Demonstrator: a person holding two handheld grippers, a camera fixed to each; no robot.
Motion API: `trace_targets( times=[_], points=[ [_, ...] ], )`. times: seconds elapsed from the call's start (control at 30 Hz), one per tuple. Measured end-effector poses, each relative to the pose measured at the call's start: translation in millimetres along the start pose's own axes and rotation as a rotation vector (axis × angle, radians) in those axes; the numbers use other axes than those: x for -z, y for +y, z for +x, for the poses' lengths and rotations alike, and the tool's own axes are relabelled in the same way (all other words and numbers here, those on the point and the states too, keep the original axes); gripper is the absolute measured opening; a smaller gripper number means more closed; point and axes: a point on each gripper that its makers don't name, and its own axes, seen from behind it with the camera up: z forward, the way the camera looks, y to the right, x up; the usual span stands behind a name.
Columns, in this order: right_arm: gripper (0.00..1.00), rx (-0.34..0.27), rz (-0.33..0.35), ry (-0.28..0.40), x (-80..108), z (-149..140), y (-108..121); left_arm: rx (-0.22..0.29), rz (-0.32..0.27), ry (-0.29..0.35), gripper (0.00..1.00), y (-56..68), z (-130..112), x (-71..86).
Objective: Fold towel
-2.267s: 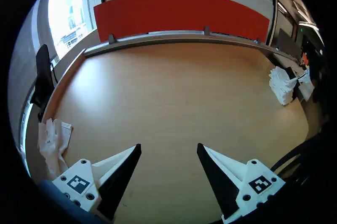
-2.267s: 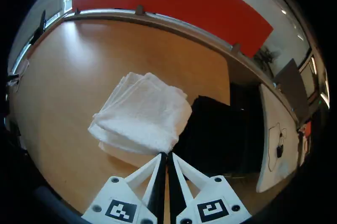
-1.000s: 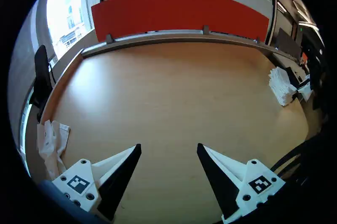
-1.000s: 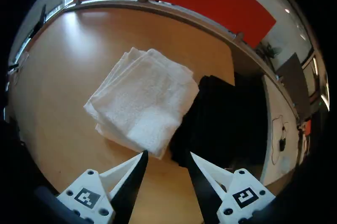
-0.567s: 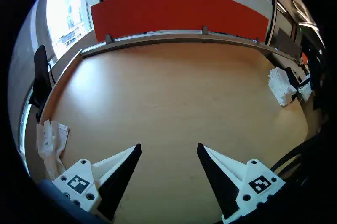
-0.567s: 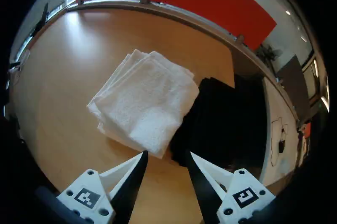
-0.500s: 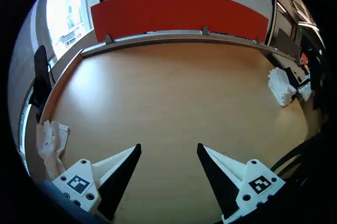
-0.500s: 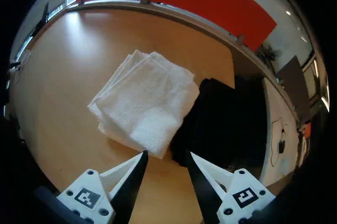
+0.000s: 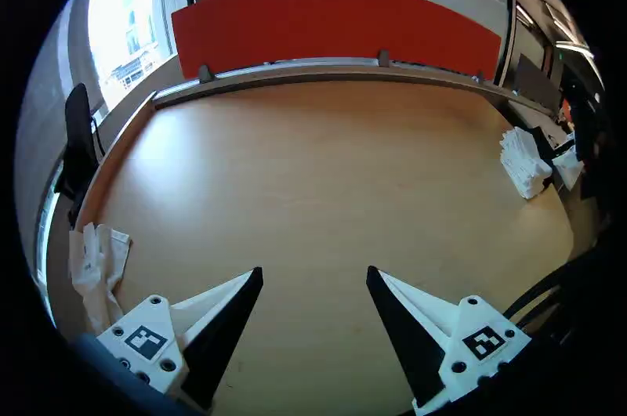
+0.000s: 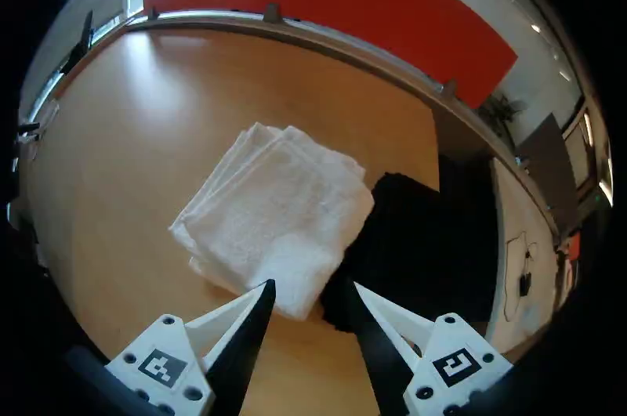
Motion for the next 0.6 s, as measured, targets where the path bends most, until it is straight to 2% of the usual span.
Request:
trace_targets(
  times=[0.6],
  points=[
    [0.67,0.051,0.045,0.067,-38.9,86,-11,0.049,0.062,-0.004,0.99,-21.3,-7,12.1]
  ],
)
